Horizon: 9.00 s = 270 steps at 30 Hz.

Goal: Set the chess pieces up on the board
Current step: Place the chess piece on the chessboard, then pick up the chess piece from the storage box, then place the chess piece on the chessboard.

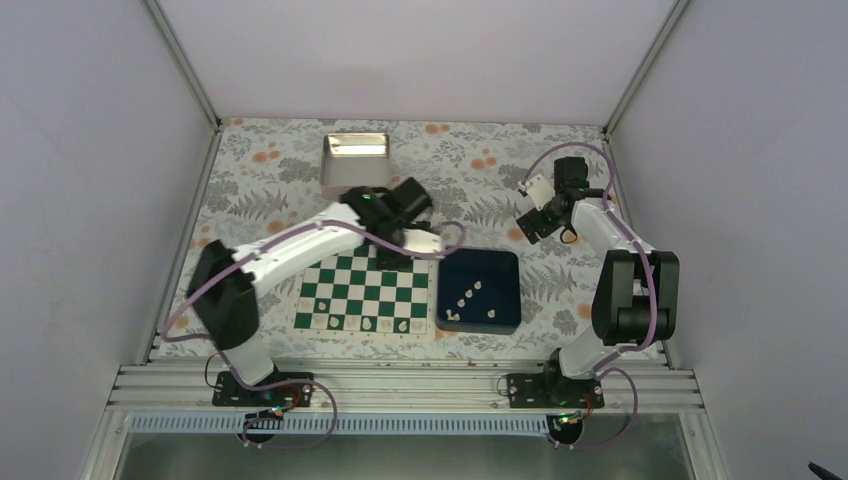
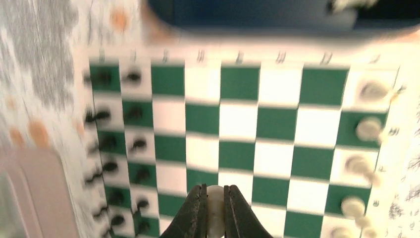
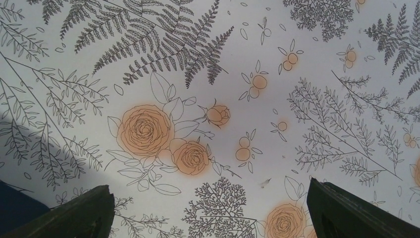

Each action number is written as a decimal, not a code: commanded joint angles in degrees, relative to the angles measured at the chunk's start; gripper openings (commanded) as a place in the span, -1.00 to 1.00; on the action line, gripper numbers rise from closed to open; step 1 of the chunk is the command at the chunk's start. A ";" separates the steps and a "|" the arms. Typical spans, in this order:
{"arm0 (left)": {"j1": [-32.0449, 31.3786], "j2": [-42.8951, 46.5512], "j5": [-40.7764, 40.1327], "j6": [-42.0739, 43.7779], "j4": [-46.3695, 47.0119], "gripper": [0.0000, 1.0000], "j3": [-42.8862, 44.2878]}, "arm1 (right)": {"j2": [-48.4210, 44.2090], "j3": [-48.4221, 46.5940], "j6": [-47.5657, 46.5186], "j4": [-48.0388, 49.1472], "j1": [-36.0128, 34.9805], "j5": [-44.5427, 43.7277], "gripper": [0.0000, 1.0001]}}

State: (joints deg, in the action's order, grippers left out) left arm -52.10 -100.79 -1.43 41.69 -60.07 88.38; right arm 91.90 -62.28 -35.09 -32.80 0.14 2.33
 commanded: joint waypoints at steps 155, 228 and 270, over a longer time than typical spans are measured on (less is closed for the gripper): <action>-6.88 -36.35 14.46 0.51 2.60 0.03 30.38 | 1.71 -0.69 -0.38 -1.08 -1.13 1.45 1.00; 12.46 14.40 5.06 -1.74 15.95 -0.84 -37.43 | 4.86 -1.90 0.42 -3.06 -1.29 0.29 1.00; 12.46 12.53 8.36 -2.29 15.33 -0.52 -38.58 | 5.90 -0.59 0.29 -2.44 -1.21 -1.18 1.00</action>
State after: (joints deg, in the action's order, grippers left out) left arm -39.79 -88.36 6.15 39.64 -43.11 47.03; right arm 97.19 -63.26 -35.24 -35.64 -0.73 1.80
